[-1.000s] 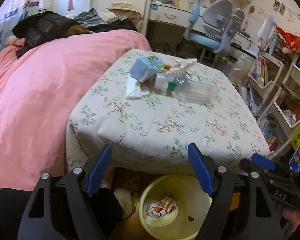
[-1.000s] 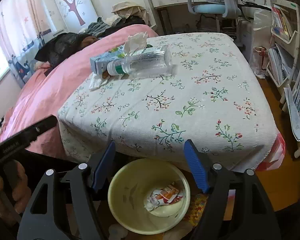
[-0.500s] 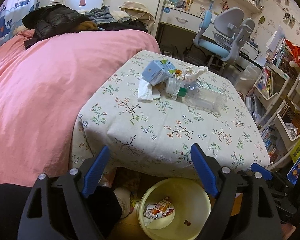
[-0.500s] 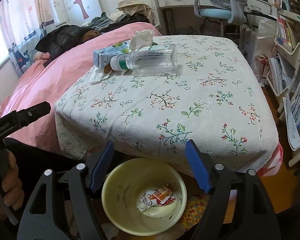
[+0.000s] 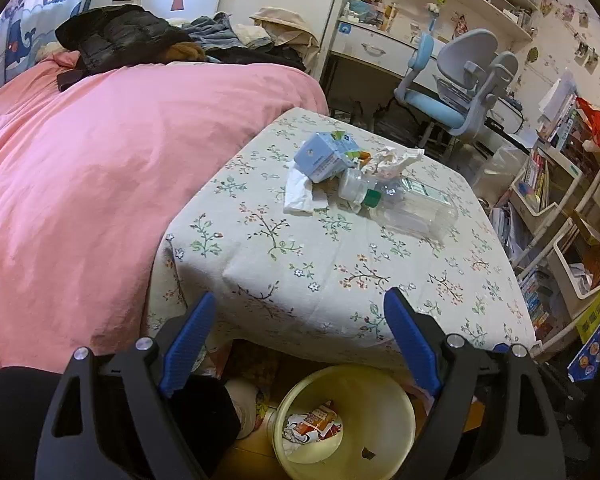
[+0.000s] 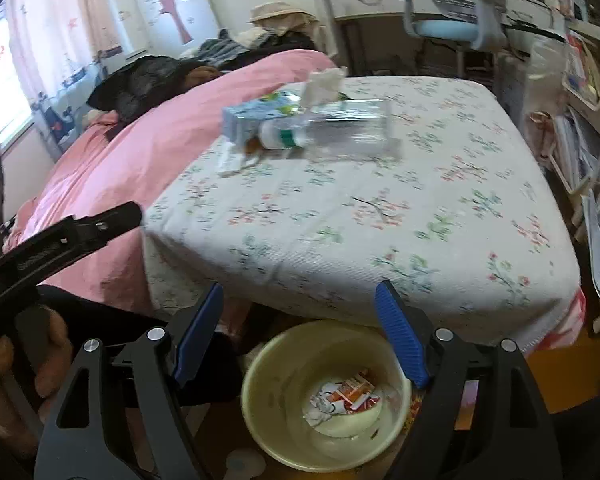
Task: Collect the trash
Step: 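Move both tools back toward the remaining trash on the table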
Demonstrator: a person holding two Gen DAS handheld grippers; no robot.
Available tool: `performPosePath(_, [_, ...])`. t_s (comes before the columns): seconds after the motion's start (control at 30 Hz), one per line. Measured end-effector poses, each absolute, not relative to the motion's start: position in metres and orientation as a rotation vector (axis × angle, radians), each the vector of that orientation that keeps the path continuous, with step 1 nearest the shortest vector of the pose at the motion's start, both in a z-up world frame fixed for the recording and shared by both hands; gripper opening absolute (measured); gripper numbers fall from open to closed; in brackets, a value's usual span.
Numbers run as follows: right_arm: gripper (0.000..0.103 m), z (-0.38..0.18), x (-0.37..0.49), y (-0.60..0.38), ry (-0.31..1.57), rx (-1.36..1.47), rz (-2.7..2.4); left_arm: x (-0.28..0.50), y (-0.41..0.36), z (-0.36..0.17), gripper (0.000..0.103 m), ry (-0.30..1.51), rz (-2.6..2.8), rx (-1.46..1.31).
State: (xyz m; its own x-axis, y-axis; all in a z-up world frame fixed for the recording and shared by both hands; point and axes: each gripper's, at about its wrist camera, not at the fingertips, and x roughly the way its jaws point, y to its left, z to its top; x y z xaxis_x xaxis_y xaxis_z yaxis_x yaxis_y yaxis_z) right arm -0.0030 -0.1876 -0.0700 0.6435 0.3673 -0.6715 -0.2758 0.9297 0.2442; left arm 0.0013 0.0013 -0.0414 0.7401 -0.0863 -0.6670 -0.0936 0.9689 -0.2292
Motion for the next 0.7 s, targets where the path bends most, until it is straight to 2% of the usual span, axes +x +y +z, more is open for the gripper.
performPosePath(0.17, [0.075,-0.070,-0.008,-0.176,0.774,0.057,0.386,0.003,0.004,-0.043,0.082,0.743,0.022,-0.267])
performPosePath(0.7, [0.076,-0.074,-0.001,-0.198,0.772,0.135,0.353,0.004,0.006,-0.046,0.082,0.751,0.049,-0.266])
